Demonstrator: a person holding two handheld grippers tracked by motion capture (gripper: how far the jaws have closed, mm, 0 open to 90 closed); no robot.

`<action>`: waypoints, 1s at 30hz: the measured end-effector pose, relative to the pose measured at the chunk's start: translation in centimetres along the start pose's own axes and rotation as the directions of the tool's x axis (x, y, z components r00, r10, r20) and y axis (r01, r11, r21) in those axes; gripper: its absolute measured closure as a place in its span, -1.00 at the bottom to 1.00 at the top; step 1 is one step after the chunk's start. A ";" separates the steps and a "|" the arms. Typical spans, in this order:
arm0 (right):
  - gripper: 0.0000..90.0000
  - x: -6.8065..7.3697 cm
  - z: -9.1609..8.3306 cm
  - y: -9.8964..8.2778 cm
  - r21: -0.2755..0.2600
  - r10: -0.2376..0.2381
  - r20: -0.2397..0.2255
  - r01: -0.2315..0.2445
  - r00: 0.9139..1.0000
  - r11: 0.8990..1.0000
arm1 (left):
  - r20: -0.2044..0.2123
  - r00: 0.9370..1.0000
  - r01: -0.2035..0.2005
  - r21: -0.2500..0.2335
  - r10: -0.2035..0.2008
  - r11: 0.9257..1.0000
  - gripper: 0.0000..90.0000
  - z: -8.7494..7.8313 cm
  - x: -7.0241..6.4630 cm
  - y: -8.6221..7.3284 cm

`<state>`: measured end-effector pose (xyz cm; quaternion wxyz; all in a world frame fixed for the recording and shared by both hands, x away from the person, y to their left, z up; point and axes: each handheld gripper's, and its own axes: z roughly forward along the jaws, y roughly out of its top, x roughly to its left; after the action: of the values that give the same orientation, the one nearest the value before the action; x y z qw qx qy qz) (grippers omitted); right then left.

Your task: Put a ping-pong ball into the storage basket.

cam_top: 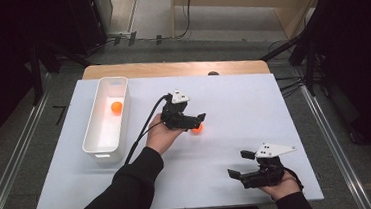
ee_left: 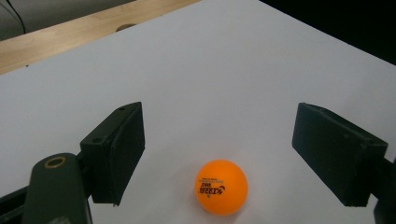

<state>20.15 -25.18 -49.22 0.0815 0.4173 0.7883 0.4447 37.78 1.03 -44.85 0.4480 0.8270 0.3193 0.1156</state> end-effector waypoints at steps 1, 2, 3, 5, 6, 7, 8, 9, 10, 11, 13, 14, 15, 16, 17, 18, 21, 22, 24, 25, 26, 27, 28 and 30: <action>-0.72 0.0 0.0 0.0 0.000 -0.001 0.000 0.001 1.000 1.000 | -0.004 1.000 0.003 0.000 -0.003 1.000 -0.61 0.2 0.0 0.1; -0.72 0.0 0.0 0.0 0.000 -0.001 0.000 0.001 1.000 1.000 | -0.007 1.000 -0.001 0.002 0.001 1.000 -0.61 0.3 -0.1 0.1; -0.72 0.0 0.0 0.0 -0.001 0.000 0.000 0.000 1.000 1.000 | -0.006 1.000 -0.002 0.001 0.002 1.000 -0.61 0.5 -0.2 0.2; -0.72 0.0 0.0 0.0 0.001 -0.005 -0.001 0.005 1.000 1.000 | -0.011 1.000 -0.008 0.003 0.008 1.000 -0.61 0.8 -0.2 0.3; -0.72 0.0 0.0 0.0 0.002 -0.005 -0.001 0.005 1.000 1.000 | -0.013 1.000 -0.009 -0.002 0.009 1.000 -0.61 0.9 -0.3 0.3; -0.72 0.0 0.0 0.0 0.001 -0.006 -0.001 0.006 1.000 1.000 | -0.012 1.000 -0.004 -0.006 0.004 1.000 -0.61 1.0 -0.3 0.2; -0.72 0.0 0.0 0.0 0.000 -0.005 0.000 0.005 1.000 1.000 | -0.011 1.000 -0.003 -0.003 0.003 1.000 -0.61 1.1 -0.3 0.2; -0.72 0.0 -0.1 0.0 0.000 -0.002 0.000 0.002 1.000 1.000 | -0.012 1.000 0.000 0.001 0.000 1.000 -0.61 1.2 -0.2 0.2; -0.72 0.0 -0.1 0.0 0.000 -0.004 0.000 0.004 1.000 1.000 | -0.015 1.000 0.004 0.000 -0.004 1.000 -0.61 1.3 -0.3 0.1; -0.72 0.0 -0.1 0.0 0.001 -0.003 0.001 0.003 1.000 1.000 | -0.012 1.000 0.007 -0.002 -0.007 1.000 -0.61 1.4 -0.3 0.1; -0.72 0.0 -0.1 0.0 -0.001 -0.002 0.002 0.002 1.000 1.000 | -0.012 1.000 0.003 0.000 -0.003 1.000 -0.61 1.5 -0.3 0.1; -0.72 0.0 -0.1 0.0 -0.002 -0.002 0.001 0.002 1.000 1.000 | -0.014 1.000 0.002 -0.001 -0.002 1.000 -0.61 1.5 -0.3 0.1; -0.72 0.0 -0.1 0.0 -0.002 -0.002 0.001 0.002 1.000 1.000 | -0.015 1.000 0.001 -0.002 -0.001 1.000 -0.61 1.5 -0.3 0.0; -0.72 0.0 -0.1 0.0 -0.001 -0.002 0.002 0.002 1.000 1.000 | -0.016 1.000 0.000 -0.003 0.000 1.000 -0.61 1.6 -0.3 0.0; -0.72 0.0 -0.1 0.0 0.000 -0.001 0.002 0.001 1.000 1.000 | -0.016 1.000 0.000 -0.004 -0.001 1.000 -0.61 1.6 -0.3 0.0; -0.72 0.0 -0.1 0.0 0.000 0.000 0.000 0.000 1.000 1.000 | -0.015 1.000 0.003 -0.002 -0.003 1.000 -0.61 1.6 -0.3 0.0; -0.72 0.0 -0.1 0.0 -0.001 -0.001 -0.001 0.001 1.000 1.000 | -0.017 1.000 -0.002 -0.002 0.001 1.000 -0.61 1.8 -0.4 -0.1; -0.72 0.0 -0.1 0.0 0.000 0.000 0.000 0.000 1.000 1.000 | -0.018 1.000 -0.007 -0.001 0.007 1.000 -0.61 1.8 -0.4 -0.1; -0.72 0.0 -0.1 0.0 0.000 -0.001 0.002 0.001 1.000 1.000 | -0.023 1.000 -0.012 0.004 0.012 1.000 -0.61 1.9 -0.4 -0.2; -0.72 0.0 -0.1 0.0 0.000 -0.002 0.002 0.002 1.000 1.000 | -0.021 1.000 -0.008 0.006 0.008 1.000 -0.61 2.0 -0.4 -0.3; -0.72 0.0 -0.1 0.0 -0.001 -0.002 0.002 0.002 1.000 1.000 | -0.022 1.000 -0.013 0.010 0.014 1.000 -0.61 2.0 -0.4 -0.3; -0.72 0.0 -0.1 0.0 -0.001 -0.002 0.001 0.002 1.000 1.000 | -0.027 1.000 -0.012 0.009 0.012 1.000 -0.61 2.1 -0.5 -0.4; -0.72 0.0 -0.1 0.0 -0.001 -0.002 0.002 0.002 1.000 1.000 | -0.027 1.000 -0.014 0.014 0.015 1.000 -0.61 2.2 -0.4 -0.4; -0.72 0.0 -0.1 0.0 -0.002 -0.001 0.001 0.001 1.000 1.000 | -0.030 0.999 -0.014 0.022 0.015 1.000 -0.61 2.3 -0.5 -0.5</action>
<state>20.10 -25.27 -49.22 0.0827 0.4169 0.7881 0.4453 38.29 -0.58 -46.55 0.4335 0.8322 0.3212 0.1278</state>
